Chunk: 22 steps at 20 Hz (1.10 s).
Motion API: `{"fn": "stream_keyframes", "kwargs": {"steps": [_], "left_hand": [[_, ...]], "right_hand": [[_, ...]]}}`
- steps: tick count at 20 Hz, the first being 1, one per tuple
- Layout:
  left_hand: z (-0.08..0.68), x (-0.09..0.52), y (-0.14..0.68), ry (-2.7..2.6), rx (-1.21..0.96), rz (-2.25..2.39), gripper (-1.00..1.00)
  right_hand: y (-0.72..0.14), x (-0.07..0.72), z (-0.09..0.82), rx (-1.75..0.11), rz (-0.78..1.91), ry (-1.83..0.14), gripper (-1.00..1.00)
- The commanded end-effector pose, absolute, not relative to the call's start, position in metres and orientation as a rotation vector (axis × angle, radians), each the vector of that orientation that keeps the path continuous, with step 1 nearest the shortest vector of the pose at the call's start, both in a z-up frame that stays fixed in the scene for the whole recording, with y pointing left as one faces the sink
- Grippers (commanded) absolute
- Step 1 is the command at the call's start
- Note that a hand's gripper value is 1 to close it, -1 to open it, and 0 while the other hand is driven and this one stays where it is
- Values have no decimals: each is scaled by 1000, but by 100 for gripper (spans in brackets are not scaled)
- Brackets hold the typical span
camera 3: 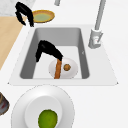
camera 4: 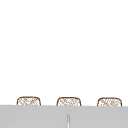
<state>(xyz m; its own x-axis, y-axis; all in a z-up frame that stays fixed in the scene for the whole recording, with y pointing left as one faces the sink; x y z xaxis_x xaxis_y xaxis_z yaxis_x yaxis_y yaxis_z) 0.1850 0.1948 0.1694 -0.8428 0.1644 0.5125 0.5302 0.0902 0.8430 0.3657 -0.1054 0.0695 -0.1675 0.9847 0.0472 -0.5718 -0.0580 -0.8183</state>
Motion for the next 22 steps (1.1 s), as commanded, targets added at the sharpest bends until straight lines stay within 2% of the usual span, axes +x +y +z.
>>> {"fn": "stream_keyframes", "kwargs": {"steps": [1,17,22], "left_hand": [[169,185,195,-2086,-691,-1816,0],[169,185,195,-2086,-691,-1816,0],[169,185,195,-2086,-691,-1816,0]], "right_hand": [[-107,367,50,-639,1412,-860,-100],[-108,388,-21,-717,1345,-750,-100],[-92,401,-34,-769,1373,-651,-100]]}}
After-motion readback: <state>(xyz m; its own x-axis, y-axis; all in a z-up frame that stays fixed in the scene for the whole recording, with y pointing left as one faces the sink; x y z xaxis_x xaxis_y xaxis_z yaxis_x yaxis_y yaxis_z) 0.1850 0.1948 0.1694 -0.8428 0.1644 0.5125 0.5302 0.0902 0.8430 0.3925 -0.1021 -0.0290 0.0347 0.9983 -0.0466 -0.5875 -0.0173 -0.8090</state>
